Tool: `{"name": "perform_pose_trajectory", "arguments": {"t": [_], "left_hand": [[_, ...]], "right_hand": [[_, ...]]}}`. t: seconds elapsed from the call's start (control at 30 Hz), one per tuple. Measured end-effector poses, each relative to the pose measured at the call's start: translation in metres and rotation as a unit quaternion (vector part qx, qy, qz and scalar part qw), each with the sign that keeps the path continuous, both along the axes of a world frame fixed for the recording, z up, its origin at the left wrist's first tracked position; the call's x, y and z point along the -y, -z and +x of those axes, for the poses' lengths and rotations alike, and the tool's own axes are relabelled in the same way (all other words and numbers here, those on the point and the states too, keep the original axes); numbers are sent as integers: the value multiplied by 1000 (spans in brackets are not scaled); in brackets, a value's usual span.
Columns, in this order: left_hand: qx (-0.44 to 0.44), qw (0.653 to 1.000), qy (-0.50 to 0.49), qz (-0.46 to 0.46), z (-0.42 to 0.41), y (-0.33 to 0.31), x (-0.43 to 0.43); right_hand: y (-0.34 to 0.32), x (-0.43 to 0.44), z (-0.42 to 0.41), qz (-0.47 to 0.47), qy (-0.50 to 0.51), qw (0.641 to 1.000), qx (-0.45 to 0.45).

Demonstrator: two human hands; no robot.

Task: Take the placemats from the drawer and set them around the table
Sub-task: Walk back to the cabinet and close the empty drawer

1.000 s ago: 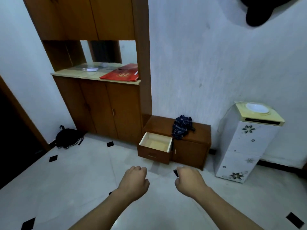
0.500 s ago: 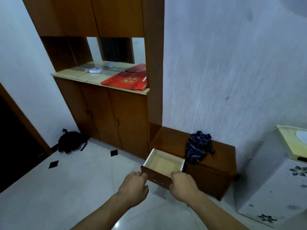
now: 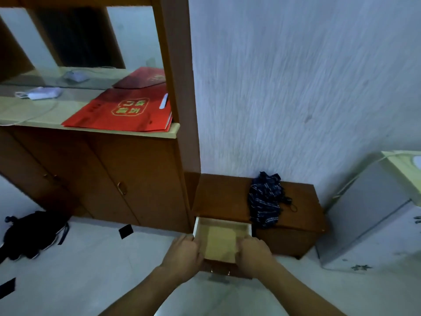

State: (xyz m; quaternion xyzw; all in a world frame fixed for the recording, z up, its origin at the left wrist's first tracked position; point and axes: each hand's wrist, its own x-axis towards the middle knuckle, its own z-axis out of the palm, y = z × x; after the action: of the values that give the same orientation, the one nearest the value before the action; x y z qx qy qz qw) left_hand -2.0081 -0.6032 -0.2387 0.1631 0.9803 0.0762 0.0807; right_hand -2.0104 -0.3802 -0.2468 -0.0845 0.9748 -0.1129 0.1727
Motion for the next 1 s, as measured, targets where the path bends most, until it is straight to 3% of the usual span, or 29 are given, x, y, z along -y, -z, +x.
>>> {"name": "perform_pose_trajectory", "arguments": {"t": [0.27,0.47,0.57,0.77,1.0], "left_hand": [[46,997,60,28,-101,62,40],[63,995,66,47,-129,136,33],[86,993,60,50,-131,198,27],[67,995,74,30,-149,340,15],[105,991,79,-13,-171,436,-5]], "right_hand": [[65,26,-50,-13,72,997,33],[141,27,-84,-64,92,994,-7],[209,28,-94,-104,90,988,-65],[363,25,-99,-103,65,989,-81],[461,2,-119,-79,36,993,-78]]}}
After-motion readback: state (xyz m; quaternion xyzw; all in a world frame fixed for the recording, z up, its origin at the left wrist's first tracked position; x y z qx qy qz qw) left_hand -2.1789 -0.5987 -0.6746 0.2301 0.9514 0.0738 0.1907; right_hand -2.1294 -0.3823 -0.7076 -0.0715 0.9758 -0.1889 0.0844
